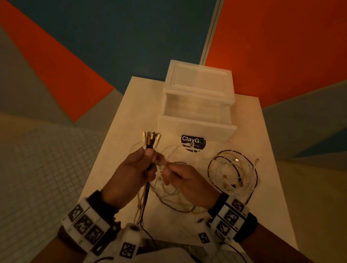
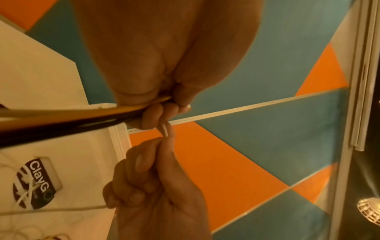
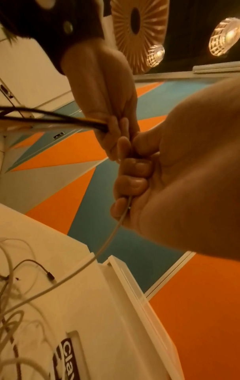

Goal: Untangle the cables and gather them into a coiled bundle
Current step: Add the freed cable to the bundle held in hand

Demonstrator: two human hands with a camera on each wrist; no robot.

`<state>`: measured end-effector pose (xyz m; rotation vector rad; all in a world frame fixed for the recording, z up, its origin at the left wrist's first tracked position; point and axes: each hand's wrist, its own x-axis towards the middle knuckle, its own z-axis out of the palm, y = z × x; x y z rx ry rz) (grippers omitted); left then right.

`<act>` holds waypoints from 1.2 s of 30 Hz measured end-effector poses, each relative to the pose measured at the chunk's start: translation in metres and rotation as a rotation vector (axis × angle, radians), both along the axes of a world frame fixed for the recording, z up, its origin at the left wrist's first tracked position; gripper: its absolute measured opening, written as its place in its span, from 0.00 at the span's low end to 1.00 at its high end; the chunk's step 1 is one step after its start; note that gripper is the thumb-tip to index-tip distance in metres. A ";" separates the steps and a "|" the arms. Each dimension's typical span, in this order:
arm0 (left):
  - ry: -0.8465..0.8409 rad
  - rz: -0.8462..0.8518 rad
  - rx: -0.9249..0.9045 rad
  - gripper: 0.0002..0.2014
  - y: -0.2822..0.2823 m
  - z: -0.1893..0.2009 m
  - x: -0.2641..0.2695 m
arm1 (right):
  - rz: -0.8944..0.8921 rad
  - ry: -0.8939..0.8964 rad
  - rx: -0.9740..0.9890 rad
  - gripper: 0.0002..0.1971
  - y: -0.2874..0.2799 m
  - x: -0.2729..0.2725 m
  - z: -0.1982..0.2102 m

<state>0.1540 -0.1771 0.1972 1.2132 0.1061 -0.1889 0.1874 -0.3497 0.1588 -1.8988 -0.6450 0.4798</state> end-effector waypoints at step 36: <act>-0.032 -0.081 -0.715 0.15 0.107 0.023 0.050 | -0.204 0.003 -0.391 0.15 -0.119 0.072 -0.088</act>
